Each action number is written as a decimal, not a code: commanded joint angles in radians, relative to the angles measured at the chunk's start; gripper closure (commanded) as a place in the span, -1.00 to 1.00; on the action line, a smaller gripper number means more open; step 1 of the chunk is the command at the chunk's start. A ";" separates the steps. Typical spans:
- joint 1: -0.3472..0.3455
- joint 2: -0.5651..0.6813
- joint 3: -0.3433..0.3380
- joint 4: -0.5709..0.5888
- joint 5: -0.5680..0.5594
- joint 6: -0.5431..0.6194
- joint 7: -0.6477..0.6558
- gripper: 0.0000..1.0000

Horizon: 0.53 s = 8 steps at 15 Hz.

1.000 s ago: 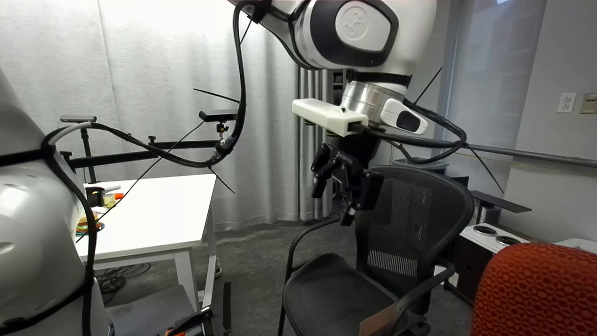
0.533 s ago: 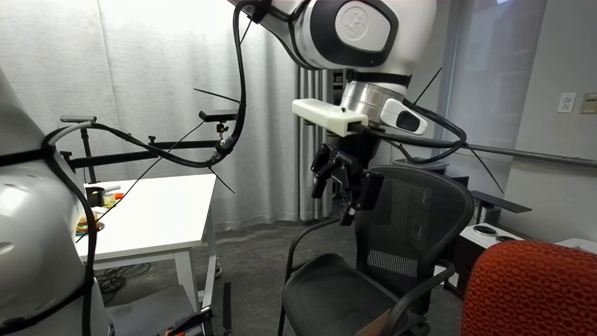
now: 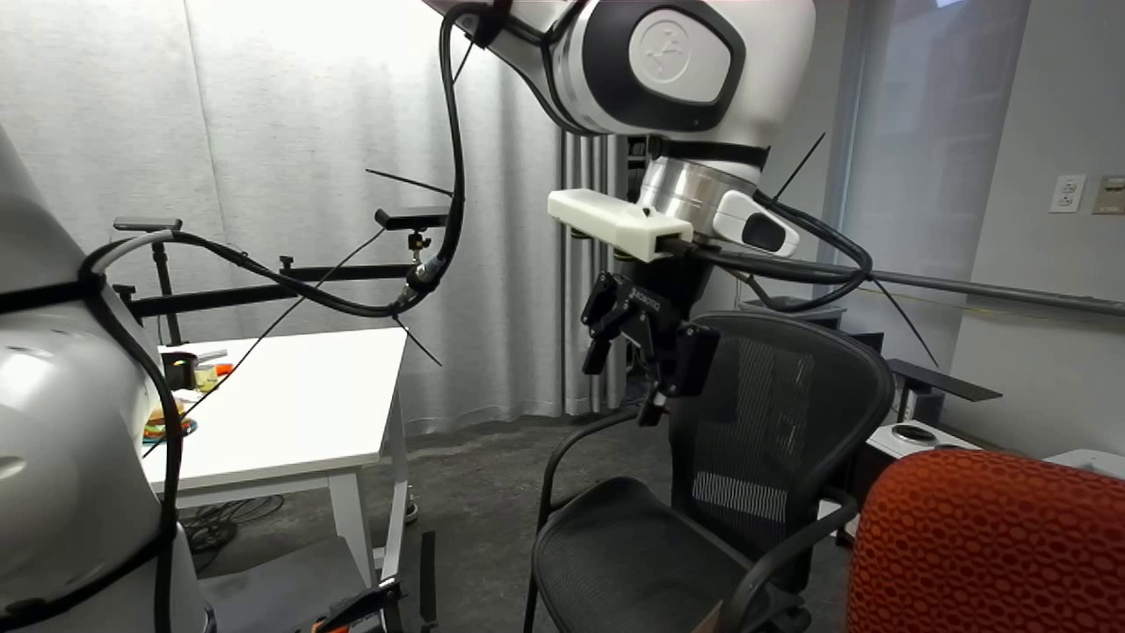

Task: Close the box on the rotating chair

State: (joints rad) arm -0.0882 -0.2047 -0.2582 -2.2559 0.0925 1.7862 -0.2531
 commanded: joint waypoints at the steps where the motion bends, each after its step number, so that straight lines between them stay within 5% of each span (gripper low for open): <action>1: -0.027 -0.004 0.018 -0.007 0.034 0.019 0.022 -1.00; 5: -0.022 -0.003 0.006 -0.016 0.150 0.039 -0.006 -1.00; 8: -0.027 0.003 0.020 -0.004 0.119 0.020 0.002 -1.00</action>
State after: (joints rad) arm -0.0932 -0.2031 -0.2579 -2.2616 0.2083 1.8089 -0.2474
